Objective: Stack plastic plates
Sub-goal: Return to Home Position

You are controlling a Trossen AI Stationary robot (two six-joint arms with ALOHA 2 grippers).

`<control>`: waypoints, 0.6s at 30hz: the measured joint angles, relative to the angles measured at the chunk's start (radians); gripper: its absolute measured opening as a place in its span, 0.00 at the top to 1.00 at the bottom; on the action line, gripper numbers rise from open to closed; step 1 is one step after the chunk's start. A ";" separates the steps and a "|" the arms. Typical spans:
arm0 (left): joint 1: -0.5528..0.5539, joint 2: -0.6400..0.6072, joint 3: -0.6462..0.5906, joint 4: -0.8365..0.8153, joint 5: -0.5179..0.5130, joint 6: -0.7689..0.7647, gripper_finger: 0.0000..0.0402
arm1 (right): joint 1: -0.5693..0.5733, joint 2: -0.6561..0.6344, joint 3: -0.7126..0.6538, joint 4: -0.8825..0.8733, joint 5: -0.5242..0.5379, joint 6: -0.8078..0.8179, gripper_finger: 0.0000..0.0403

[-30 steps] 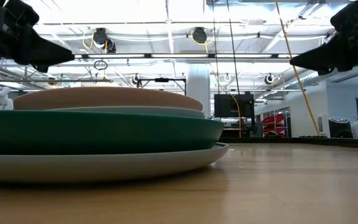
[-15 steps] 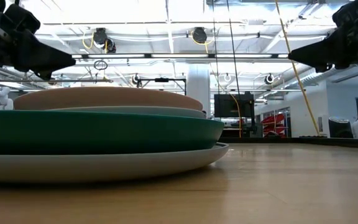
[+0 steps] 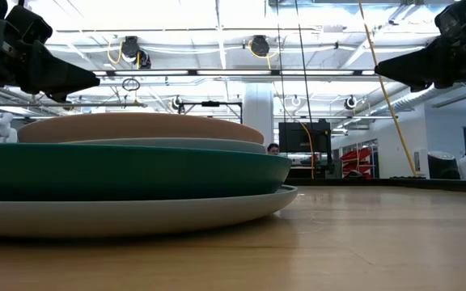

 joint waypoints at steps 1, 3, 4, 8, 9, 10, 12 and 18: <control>0.000 0.000 0.000 0.000 0.000 0.000 0.73 | 0.000 0.000 0.000 0.004 0.000 0.000 0.77; 0.000 0.000 0.000 0.000 -0.001 0.002 0.73 | 0.000 0.000 0.000 0.013 0.000 0.000 0.77; 0.000 0.000 0.000 0.000 -0.003 0.002 0.73 | 0.000 0.000 0.000 0.016 0.000 0.000 0.77; 0.000 0.000 0.000 0.000 -0.003 0.002 0.73 | 0.000 0.000 0.000 0.018 0.000 0.000 0.77; 0.000 0.000 0.000 0.000 -0.003 0.002 0.73 | 0.000 0.000 0.000 0.019 0.000 0.000 0.77; 0.000 0.000 0.000 0.000 -0.003 0.002 0.73 | 0.000 0.000 0.000 0.019 0.000 0.000 0.77; 0.000 0.000 0.000 -0.001 -0.003 0.002 0.73 | 0.000 0.000 0.000 0.022 0.000 0.000 0.77; 0.000 0.000 0.000 -0.001 -0.003 0.002 0.73 | 0.000 0.000 0.000 0.024 -0.001 0.000 0.77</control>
